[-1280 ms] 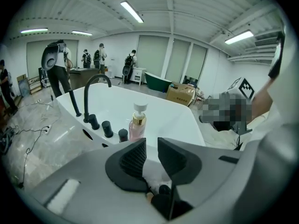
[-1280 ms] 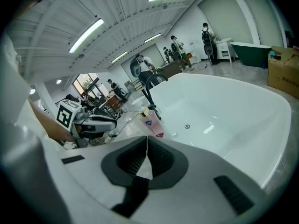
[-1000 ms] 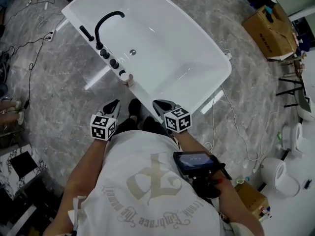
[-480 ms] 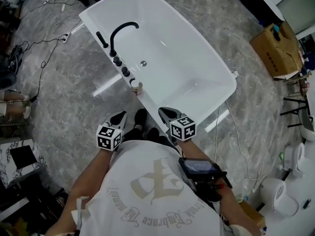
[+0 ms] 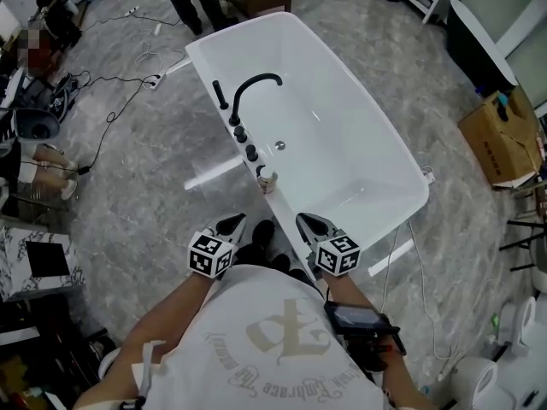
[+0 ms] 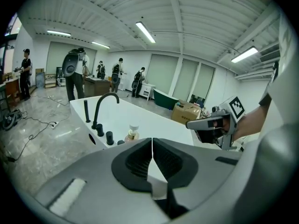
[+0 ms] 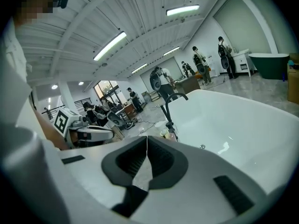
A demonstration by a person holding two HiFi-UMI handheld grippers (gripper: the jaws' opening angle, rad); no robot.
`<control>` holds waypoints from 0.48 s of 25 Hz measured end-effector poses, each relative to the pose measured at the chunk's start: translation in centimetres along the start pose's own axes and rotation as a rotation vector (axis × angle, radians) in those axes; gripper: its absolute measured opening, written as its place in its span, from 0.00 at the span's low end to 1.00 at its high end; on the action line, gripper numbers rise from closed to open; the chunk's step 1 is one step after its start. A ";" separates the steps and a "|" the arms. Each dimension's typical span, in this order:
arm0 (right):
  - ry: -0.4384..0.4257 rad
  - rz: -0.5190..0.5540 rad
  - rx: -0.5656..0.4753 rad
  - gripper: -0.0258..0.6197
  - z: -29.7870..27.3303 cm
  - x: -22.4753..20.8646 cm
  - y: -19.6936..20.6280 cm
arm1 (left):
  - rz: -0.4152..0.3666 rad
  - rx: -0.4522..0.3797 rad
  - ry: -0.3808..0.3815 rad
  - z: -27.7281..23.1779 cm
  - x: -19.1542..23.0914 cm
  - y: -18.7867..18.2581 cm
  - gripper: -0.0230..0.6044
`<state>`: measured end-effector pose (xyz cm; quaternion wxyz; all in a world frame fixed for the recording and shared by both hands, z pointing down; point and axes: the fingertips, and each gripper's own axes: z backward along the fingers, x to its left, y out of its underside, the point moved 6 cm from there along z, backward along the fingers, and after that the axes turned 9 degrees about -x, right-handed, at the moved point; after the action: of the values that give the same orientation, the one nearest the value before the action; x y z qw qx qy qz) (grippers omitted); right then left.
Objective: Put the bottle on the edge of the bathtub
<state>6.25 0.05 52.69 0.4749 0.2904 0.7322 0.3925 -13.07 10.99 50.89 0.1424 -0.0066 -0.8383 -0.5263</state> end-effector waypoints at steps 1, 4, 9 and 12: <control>-0.010 0.011 -0.008 0.05 0.1 0.3 -0.2 | 0.002 -0.008 0.003 0.1 -0.2 0.0 0.05; -0.043 0.043 -0.026 0.05 0.4 1.0 -0.9 | 0.007 -0.018 0.010 -0.1 -0.5 0.5 0.05; -0.053 0.075 -0.065 0.05 2.1 1.6 -2.0 | 0.007 -0.024 0.028 -0.6 -1.7 1.1 0.05; -0.039 0.084 -0.077 0.05 3.0 1.7 -2.4 | 0.003 -0.041 0.035 -0.6 -2.2 0.5 0.05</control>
<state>8.19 1.08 49.13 0.4830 0.3099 0.6944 0.4342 -10.75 10.98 51.07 0.1576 -0.0014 -0.8247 -0.5432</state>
